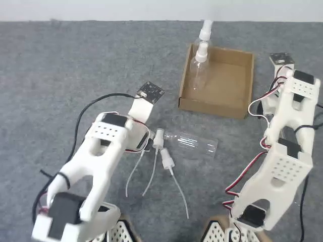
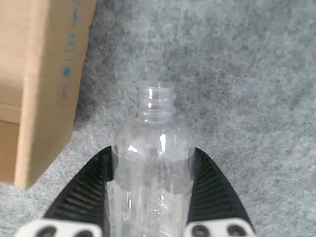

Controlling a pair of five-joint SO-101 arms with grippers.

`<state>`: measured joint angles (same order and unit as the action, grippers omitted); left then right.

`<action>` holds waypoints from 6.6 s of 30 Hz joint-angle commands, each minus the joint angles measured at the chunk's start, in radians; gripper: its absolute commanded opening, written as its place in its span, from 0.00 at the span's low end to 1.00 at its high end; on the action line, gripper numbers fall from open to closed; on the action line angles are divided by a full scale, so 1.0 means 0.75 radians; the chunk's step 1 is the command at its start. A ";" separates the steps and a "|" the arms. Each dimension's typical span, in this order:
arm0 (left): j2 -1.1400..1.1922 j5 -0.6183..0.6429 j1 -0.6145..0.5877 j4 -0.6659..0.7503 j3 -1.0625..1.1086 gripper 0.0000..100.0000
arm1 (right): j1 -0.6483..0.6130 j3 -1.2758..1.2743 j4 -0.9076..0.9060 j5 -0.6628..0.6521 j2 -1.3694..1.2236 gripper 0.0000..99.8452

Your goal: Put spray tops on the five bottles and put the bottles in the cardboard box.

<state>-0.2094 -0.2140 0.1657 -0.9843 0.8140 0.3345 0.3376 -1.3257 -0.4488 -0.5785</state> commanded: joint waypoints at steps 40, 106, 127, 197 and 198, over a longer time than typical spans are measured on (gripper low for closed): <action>-0.141 0.129 -0.110 0.092 -0.079 0.02 | -0.013 0.131 -0.011 0.002 0.011 0.17; -0.315 0.237 -0.141 -0.041 -0.048 0.02 | 0.001 0.411 0.028 -0.164 -0.259 0.18; -0.622 0.336 -0.143 -0.117 -0.388 0.02 | -0.114 1.540 -0.631 0.162 -0.259 0.01; -0.814 0.919 -0.280 0.288 -0.580 0.02 | -1.587 -1.982 1.556 0.362 1.930 0.01; -0.818 0.919 -0.280 0.297 -0.557 0.02 | -1.584 -1.982 1.556 0.362 1.930 0.01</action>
<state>-0.8078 0.4764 -0.0476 -0.8447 0.3552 -0.8500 -1.1538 -0.1872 -0.1895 0.8163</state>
